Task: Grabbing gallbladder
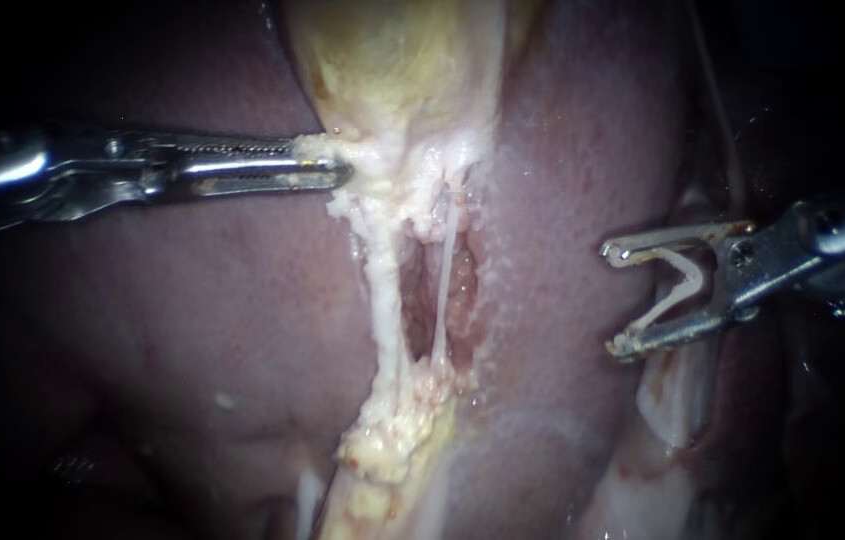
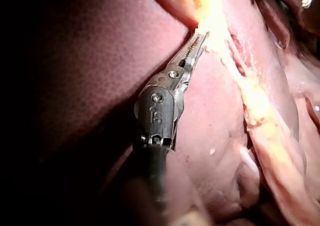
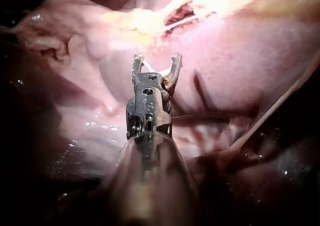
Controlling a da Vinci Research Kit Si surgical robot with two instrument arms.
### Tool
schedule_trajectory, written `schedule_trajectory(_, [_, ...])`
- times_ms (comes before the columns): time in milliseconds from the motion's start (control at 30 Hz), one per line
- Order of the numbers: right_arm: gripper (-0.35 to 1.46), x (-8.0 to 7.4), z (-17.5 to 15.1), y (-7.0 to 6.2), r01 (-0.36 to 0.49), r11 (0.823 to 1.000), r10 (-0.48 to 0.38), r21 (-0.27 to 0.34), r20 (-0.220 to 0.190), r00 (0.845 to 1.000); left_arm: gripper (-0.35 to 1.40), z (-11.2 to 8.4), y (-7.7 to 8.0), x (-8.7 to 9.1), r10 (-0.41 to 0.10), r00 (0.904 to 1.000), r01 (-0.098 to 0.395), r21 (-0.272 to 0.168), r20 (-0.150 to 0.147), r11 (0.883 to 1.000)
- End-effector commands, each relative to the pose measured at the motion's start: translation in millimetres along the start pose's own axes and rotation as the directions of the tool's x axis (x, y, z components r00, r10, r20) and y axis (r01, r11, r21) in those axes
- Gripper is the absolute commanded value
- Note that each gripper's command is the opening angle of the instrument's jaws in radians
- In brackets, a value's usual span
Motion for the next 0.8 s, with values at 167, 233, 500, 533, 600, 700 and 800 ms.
schedule_trajectory(167, [0.49,0.0,0.0,0.0,0.000,1.000,0.000,0.000,0.000,1.000,-0.35,-2.0,0.5,0.6,-0.020,0.9995,0.021,-0.012,0.023,1.000])
schedule_trajectory(233, [0.49,0.0,0.0,0.0,0.000,1.000,0.000,0.000,0.000,1.000,-0.35,-2.8,0.7,1.1,-0.023,0.9994,0.024,-0.017,0.025,1.000])
schedule_trajectory(500, [0.49,0.0,0.0,0.0,0.000,1.000,0.000,0.000,0.000,1.000,-0.35,-8.1,0.3,6.2,-0.016,0.9992,0.018,-0.059,0.037,0.998])
schedule_trajectory(533, [0.49,0.0,0.0,0.0,0.000,1.000,0.000,0.000,0.000,1.000,-0.35,-8.7,0.2,6.8,-0.019,0.9991,0.021,-0.058,0.038,0.998])
schedule_trajectory(600, [0.49,0.0,0.0,0.0,0.000,1.000,0.000,0.000,0.000,1.000,-0.35,-9.8,-0.3,7.8,-0.013,0.9991,0.015,-0.052,0.040,0.999])
schedule_trajectory(700, [0.49,0.0,0.0,0.0,0.000,1.000,0.000,0.000,0.000,1.000,-0.35,-10.6,-0.5,8.2,-0.016,0.9990,0.018,-0.049,0.041,0.999])
schedule_trajectory(800, [0.49,0.1,0.0,0.0,0.000,1.000,0.000,0.000,0.000,1.000,-0.35,-10.3,-0.5,8.1,-0.015,0.9990,0.017,-0.047,0.041,0.999])
